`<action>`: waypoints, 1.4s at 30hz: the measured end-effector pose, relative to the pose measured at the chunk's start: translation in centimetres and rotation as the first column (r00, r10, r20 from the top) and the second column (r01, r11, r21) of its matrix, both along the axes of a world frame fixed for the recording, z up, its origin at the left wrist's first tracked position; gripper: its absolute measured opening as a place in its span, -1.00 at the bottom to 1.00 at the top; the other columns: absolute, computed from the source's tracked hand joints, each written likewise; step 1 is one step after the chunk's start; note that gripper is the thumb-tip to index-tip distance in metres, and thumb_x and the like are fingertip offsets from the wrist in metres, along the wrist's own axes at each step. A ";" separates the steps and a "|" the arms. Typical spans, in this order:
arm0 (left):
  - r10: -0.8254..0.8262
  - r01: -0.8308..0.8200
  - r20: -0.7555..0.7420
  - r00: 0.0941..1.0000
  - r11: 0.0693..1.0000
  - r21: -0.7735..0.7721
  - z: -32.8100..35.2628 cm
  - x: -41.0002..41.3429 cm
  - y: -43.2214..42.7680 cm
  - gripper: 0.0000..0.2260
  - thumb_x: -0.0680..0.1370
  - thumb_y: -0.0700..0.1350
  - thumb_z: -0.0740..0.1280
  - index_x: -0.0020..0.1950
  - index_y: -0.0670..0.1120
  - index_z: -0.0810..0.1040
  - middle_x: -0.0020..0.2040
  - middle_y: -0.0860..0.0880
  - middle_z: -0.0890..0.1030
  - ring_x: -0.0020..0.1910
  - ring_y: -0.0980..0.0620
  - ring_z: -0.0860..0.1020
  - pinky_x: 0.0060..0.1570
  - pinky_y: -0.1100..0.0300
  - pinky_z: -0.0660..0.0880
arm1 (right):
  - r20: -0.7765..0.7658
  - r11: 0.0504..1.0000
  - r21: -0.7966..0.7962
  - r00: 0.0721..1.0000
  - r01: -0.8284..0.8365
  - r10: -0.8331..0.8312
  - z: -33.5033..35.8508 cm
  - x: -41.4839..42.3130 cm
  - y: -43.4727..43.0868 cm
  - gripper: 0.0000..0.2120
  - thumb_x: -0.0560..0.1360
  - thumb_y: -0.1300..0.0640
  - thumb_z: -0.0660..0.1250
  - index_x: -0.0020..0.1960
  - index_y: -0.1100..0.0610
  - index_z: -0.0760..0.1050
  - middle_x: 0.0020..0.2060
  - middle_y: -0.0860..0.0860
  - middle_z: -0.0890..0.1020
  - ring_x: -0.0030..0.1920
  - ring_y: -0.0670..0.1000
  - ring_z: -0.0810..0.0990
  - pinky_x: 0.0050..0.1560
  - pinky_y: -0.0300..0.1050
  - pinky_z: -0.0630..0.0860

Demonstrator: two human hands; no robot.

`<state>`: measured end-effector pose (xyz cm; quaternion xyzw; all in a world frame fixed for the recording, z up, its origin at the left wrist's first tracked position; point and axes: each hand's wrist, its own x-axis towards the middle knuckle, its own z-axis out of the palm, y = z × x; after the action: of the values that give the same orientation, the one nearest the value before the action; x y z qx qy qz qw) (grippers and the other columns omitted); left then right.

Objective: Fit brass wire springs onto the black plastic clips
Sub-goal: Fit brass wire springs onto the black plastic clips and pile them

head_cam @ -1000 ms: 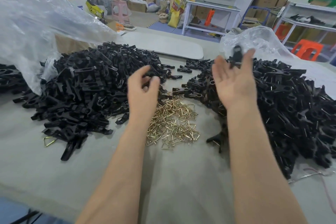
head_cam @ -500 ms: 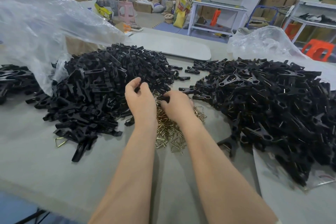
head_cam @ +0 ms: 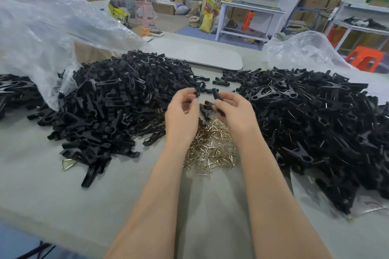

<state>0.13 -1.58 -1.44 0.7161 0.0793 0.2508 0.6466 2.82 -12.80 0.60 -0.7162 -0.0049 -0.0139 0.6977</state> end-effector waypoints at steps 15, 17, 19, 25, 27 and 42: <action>-0.032 0.017 0.043 0.999 0.949 0.316 -0.2 -0.3 -0.4 -0.90 0.54 -0.16 0.34 0.01 -0.02 0.62 -0.07 0.09 0.62 -0.07 0.15 0.57 -0.01 0.27 0.47 | -0.023 0.934 0.358 1.000 -0.008 0.017 -0.6 -1.3 -1.6 -0.88 0.55 0.26 0.30 0.07 0.16 0.45 -0.07 0.14 0.68 -0.10 0.01 0.69 -0.08 -0.21 0.61; -0.026 0.025 0.001 1.000 0.976 -0.214 0.2 -0.2 0.4 -0.94 0.54 -0.19 0.36 -0.03 -0.09 0.61 -0.09 0.02 0.64 -0.09 0.13 0.62 -0.07 0.29 0.52 | 0.048 0.998 -0.065 0.999 0.016 -0.013 -0.7 -1.1 -0.8 -0.88 0.55 0.21 0.30 0.08 0.10 0.50 0.00 0.06 0.66 -0.08 -0.05 0.66 -0.01 -0.23 0.58; -0.087 0.080 0.031 0.996 0.650 -0.755 0.7 -0.2 1.2 -0.95 0.52 -0.28 0.35 -0.03 -0.21 0.58 -0.06 -0.09 0.63 -0.08 0.07 0.65 -0.14 0.35 0.55 | 0.137 0.846 -0.528 0.991 0.073 0.000 -1.2 -0.7 0.3 -0.81 0.54 0.11 0.30 0.13 0.08 0.57 0.07 -0.02 0.64 -0.07 -0.12 0.58 0.00 -0.27 0.50; -0.179 0.140 0.101 0.979 0.218 -0.966 1.0 -0.3 2.0 -0.87 0.53 -0.29 0.33 0.04 -0.31 0.54 -0.04 -0.17 0.61 -0.08 0.00 0.63 -0.16 0.25 0.62 | 0.050 0.457 -0.888 0.999 0.048 -0.008 -2.3 -0.1 3.0 -0.73 0.52 -0.08 0.30 0.19 -0.07 0.57 0.23 0.06 0.51 0.27 0.15 0.39 0.28 0.06 0.31; -0.210 0.142 0.074 0.975 0.328 -0.934 0.9 -0.3 1.8 -0.90 0.55 -0.24 0.31 0.03 -0.24 0.54 -0.09 -0.09 0.62 -0.14 0.09 0.60 -0.16 0.28 0.60 | 0.131 0.585 -0.804 0.991 0.106 0.001 -1.9 -0.2 2.7 -0.77 0.55 0.01 0.28 0.18 -0.02 0.56 0.14 0.02 0.57 0.12 0.07 0.53 0.21 0.00 0.42; -0.344 0.338 -0.060 0.937 0.936 -0.097 -0.6 -0.2 -0.7 -0.80 0.54 -0.23 0.35 0.01 0.07 0.59 -0.07 0.11 0.67 -0.03 0.19 0.61 0.01 0.27 0.53 | 0.099 0.991 0.022 0.987 -0.131 0.129 -1.9 -1.7 -2.7 -0.86 0.50 0.27 0.36 -0.03 0.05 0.57 -0.23 -0.03 0.67 -0.24 -0.15 0.61 -0.15 -0.29 0.54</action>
<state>-0.07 -2.25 -2.04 0.6998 -0.0111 0.1040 0.7067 1.10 -15.54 -1.33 -0.7029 -0.0852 -0.0031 0.7062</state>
